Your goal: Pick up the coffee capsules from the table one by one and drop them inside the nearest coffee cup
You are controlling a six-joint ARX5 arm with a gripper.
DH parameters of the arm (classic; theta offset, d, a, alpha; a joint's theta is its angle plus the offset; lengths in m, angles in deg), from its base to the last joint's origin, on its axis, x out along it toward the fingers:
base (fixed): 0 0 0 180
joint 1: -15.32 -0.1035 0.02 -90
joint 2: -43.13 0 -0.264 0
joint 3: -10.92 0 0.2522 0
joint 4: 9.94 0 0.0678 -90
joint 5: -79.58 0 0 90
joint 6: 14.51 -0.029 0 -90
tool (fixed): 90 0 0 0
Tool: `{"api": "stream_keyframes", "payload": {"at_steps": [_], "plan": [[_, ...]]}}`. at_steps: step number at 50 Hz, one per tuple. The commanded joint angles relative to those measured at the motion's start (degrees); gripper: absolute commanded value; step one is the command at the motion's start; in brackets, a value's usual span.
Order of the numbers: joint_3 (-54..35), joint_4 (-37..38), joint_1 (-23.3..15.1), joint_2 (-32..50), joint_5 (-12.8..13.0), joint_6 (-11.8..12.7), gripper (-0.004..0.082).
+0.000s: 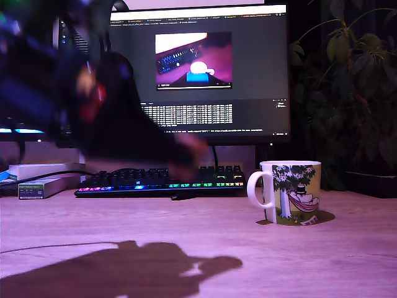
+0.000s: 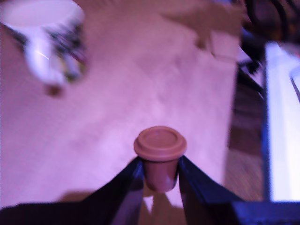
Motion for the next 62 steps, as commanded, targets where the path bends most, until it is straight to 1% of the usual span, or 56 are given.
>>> {"api": "stream_keyframes", "payload": {"at_steps": [1, 5, 12, 20, 28, 33, 39, 51, 62], "plan": [[-0.59, 0.33, -0.85, 1.40, -0.07, 1.86, 0.0094], [-0.55, -0.17, -1.70, 3.04, -0.07, 2.91, 0.0094], [0.09, -1.92, -2.60, 4.98, -0.02, 2.93, 0.0094], [1.81, -4.31, -3.10, 5.40, 0.02, 2.97, 0.0094], [5.64, -7.67, -3.10, 5.33, 1.40, 2.95, 0.0094], [7.93, -10.19, -3.15, 5.29, 1.70, 2.97, 0.0094], [10.43, -14.60, -3.34, 5.27, 3.21, 2.97, 0.0094], [12.52, -17.97, -3.37, 5.27, 5.40, 3.10, 0.0094], [13.44, -18.88, -3.37, 5.27, 5.55, 3.13, 0.0094]]}}
